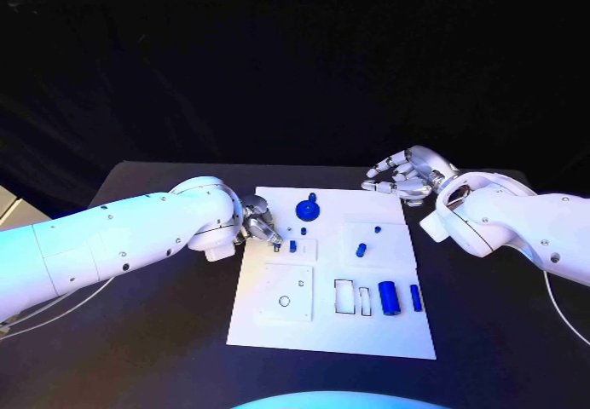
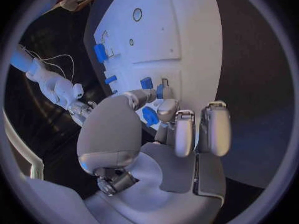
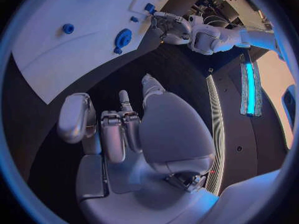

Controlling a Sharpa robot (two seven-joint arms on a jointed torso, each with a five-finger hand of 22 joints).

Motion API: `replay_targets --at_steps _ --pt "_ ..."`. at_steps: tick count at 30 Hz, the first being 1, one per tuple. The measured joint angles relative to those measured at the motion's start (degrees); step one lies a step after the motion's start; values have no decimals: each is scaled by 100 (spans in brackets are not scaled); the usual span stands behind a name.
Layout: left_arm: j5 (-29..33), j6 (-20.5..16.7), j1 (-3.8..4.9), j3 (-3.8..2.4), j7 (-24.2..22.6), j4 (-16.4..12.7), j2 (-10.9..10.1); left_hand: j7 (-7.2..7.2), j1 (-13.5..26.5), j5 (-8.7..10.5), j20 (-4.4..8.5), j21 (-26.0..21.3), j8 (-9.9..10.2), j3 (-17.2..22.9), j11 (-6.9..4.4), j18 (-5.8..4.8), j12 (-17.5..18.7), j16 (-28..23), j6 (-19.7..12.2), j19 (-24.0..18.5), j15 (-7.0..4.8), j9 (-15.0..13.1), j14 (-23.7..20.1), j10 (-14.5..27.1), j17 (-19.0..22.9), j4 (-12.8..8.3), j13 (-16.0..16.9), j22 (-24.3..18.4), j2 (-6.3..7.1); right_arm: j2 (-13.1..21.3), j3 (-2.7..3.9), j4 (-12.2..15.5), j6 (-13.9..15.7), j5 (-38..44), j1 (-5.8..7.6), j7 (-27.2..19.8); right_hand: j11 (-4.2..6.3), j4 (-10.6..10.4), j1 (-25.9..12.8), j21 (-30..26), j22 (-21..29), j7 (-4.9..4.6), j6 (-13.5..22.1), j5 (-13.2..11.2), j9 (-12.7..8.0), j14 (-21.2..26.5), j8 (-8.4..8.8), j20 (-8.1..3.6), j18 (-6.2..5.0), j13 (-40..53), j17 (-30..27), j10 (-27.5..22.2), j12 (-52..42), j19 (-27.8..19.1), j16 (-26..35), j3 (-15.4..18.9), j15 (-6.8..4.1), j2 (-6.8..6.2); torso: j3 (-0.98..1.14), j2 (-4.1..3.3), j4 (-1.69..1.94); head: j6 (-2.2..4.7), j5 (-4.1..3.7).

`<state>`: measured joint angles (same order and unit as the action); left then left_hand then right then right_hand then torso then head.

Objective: Assemble the parts on the task board

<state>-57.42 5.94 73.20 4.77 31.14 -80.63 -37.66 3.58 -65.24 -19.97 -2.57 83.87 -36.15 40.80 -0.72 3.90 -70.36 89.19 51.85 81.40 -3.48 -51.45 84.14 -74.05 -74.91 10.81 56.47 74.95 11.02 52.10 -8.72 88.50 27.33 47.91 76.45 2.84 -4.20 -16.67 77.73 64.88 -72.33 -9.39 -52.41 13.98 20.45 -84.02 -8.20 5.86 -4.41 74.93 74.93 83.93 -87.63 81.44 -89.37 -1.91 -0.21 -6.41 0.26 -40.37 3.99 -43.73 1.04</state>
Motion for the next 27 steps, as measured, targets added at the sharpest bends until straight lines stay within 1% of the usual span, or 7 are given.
replay_targets --at_steps 2,3,4,10,13,18,27 --pt "-68 -8 -2 0 0 -16 0 -1 46 0 0 0 0 0 0 1 0 0 0 0 0 -3 0 0 0 0 0 0 5 1 0 0 -1 0 -1 0 0 0 0 0 0 0 0 0 0 0 0 0 0 0 0 0 0 0 0 0 0 0 1 0 1 -2 1" --pt "-93 -8 -3 0 1 -23 -1 -1 65 1 0 0 0 191 0 0 0 0 1 0 0 -4 0 0 0 -191 0 0 23 1 0 0 -1 1 -1 0 0 0 0 0 0 0 0 0 0 0 0 0 0 0 0 0 0 0 0 0 0 0 1 0 1 -4 1" --pt "-127 -8 -7 1 4 -32 -4 -1 80 3 0 0 1 299 0 0 1 0 1 0 0 -3 0 0 0 -299 0 0 38 1 0 -1 -1 1 -2 0 0 0 0 0 0 0 0 0 0 0 0 0 0 0 0 0 0 0 0 0 0 0 1 0 0 -7 2" --pt "-244 -6 -11 1 31 -93 -22 -1 80 1 0 20 3 299 3 1 -21 0 1 0 0 -2 0 -7 0 -299 10 -1 38 2 -1 -3 -3 1 -5 0 0 0 0 0 0 0 0 0 0 0 0 0 0 -1 -1 0 0 0 0 0 0 0 -1 1 0 -11 3" --pt "-281 -1 -16 1 49 -121 -33 8 80 -52 -3 20 -16 299 1 0 -21 0 10 29 0 -1 0 -41 0 -299 32 -1 38 2 -1 -4 -3 2 -8 0 0 0 0 0 0 0 0 0 0 0 0 0 0 -1 -1 0 0 0 0 0 0 0 -2 1 0 -4 -3" --pt "-297 10 -20 1 72 -143 -48 8 80 -84 0 20 -28 299 -10 1 -53 0 10 42 0 -1 0 -53 0 -299 67 -1 37 1 -1 -9 -5 2 -12 0 0 0 0 0 0 0 0 22 0 0 0 0 0 -1 -1 0 0 0 0 0 0 0 -2 3 0 -2 -7" --pt "-283 33 -21 -1 100 -158 -51 8 80 -85 0 19 -28 299 -19 0 -76 0 10 42 -19 -3 -21 -63 0 -299 90 -2 37 -3 -1 -54 -9 2 -21 0 0 0 0 0 0 0 0 22 0 0 0 0 0 -1 -1 0 0 0 0 0 0 0 -2 4 0 3 -14"
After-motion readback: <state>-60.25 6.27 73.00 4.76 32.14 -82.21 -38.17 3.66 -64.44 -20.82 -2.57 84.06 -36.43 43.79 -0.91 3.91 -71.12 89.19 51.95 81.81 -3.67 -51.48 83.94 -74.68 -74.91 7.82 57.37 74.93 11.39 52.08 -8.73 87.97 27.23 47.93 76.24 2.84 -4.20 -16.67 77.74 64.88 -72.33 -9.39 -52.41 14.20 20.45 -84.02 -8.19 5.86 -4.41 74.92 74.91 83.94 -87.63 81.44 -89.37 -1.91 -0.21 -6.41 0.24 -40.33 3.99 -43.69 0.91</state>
